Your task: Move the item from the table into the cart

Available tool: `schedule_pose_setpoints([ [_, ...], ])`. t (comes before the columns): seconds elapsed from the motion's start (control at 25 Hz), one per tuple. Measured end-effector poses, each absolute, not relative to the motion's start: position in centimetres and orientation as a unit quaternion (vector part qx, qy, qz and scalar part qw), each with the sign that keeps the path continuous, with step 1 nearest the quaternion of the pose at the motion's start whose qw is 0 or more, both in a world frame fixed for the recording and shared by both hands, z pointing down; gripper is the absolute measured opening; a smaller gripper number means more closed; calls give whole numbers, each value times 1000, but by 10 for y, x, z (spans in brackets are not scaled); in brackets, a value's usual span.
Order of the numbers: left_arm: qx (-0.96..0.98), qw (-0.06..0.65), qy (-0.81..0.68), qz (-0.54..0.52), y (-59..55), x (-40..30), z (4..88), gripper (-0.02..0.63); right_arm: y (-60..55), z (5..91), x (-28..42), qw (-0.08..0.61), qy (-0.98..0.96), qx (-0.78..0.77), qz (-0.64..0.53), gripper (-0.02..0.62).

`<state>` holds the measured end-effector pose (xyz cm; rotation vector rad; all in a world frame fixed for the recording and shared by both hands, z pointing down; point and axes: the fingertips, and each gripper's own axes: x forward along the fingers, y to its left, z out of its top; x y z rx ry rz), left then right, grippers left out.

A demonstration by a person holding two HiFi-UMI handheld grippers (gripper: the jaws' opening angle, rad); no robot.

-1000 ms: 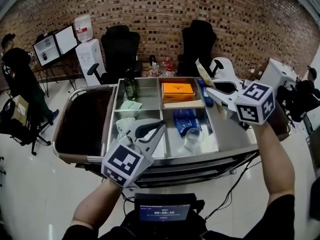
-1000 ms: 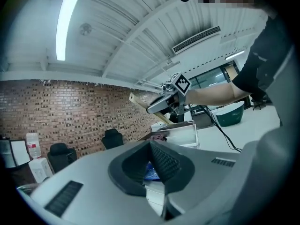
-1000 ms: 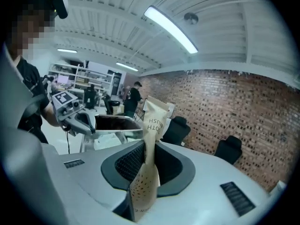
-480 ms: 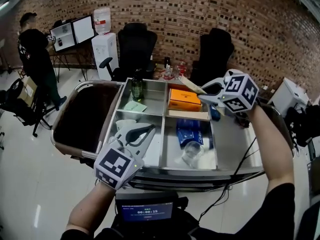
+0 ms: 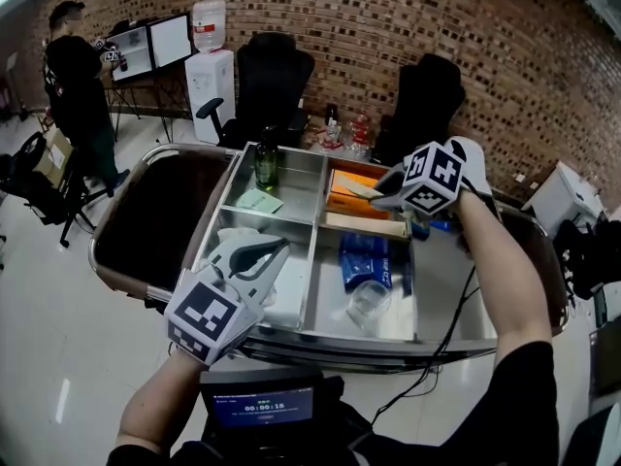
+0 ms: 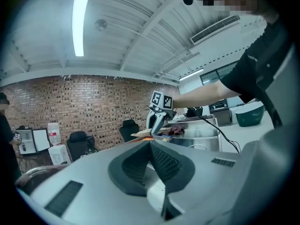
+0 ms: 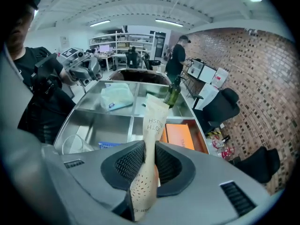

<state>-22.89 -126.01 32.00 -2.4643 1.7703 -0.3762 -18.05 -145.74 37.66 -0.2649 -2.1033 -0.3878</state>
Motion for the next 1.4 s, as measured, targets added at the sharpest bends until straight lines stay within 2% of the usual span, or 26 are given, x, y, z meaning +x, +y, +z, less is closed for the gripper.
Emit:
schedule_pose_setpoints([
  [0.84,-793,19,597,-119,-1258,-254,342,2,-1472,488,-191,607,-753,-171,-187,41],
  [1.4,-798,14,591,-117,-1246,-251,334,2,-1466,491,-196,617,-749,-153,-188,60],
])
